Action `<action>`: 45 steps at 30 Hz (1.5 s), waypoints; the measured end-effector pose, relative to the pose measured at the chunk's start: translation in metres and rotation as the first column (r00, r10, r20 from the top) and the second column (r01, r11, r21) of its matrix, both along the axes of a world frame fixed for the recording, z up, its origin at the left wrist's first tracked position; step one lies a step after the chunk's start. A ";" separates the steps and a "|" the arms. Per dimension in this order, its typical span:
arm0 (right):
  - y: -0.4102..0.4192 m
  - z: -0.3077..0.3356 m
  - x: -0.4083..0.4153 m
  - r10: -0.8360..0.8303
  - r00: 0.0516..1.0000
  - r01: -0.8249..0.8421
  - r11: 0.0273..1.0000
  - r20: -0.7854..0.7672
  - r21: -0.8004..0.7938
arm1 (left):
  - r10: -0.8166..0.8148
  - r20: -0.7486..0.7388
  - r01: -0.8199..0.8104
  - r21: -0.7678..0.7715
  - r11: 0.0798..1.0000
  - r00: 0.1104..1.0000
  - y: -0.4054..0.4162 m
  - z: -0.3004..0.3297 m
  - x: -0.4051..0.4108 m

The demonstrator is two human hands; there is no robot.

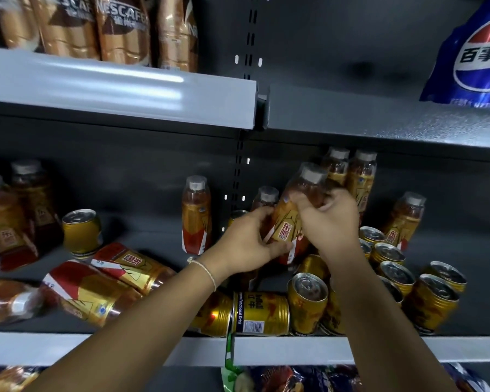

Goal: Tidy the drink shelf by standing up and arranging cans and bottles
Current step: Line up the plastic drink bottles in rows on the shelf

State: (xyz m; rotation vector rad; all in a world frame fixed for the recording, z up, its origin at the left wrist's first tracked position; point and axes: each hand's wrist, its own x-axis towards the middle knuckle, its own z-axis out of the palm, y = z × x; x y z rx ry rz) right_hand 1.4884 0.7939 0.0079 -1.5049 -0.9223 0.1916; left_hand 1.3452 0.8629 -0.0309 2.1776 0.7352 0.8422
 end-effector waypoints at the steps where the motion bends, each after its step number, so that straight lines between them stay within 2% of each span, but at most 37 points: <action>1: -0.003 0.008 -0.001 0.012 0.999 -0.011 1.000 -0.049 0.019 | -0.019 0.036 0.019 -0.015 1.000 0.999 -0.002 0.004 -0.001; 5: -0.009 0.035 -0.011 0.073 0.963 -0.052 0.995 -0.258 0.086 | -0.024 0.071 0.027 -0.051 0.998 0.997 -0.011 0.022 -0.011; 10: -0.003 0.045 -0.036 0.159 0.927 -0.135 0.986 -0.339 0.094 | -0.041 0.055 0.050 -0.180 0.982 0.998 -0.010 0.040 -0.039; 13: 0.009 0.040 -0.056 0.178 0.893 -0.183 0.983 -0.413 0.026 | -0.087 0.026 0.091 -0.286 0.954 0.996 -0.001 0.051 -0.073; 18: 0.036 0.028 -0.099 0.170 0.865 -0.240 0.966 -0.472 -0.092 | -0.229 -0.014 0.192 -0.493 0.848 0.973 0.017 0.062 -0.130; 21: 0.051 0.021 -0.128 0.204 0.856 -0.309 0.938 -0.475 -0.154 | -0.223 -0.014 0.164 -0.634 0.756 0.975 0.031 0.063 -0.163; 24: 0.063 0.016 -0.159 0.266 0.828 -0.411 0.887 -0.494 -0.211 | -0.207 -0.020 0.135 -0.699 0.703 0.978 0.044 0.060 -0.195; 29: 0.085 0.014 -0.213 0.351 0.763 -0.508 0.845 -0.542 -0.167 | -0.146 -0.042 0.082 -0.662 0.745 0.988 0.064 0.053 -0.247; 33: 0.105 0.018 -0.258 0.387 0.775 -0.504 0.855 -0.499 -0.121 | -0.066 -0.021 0.040 -0.597 0.802 0.998 0.078 0.049 -0.298; 40: 0.132 0.002 -0.343 0.594 0.757 -0.611 0.791 -0.274 0.026 | 0.142 -0.059 -0.154 -0.395 0.906 0.988 0.094 0.030 -0.386; 45: 0.151 -0.024 -0.394 0.646 0.762 -0.647 0.763 -0.046 0.003 | 0.309 -0.192 -0.341 -0.171 0.924 0.932 0.101 0.019 -0.437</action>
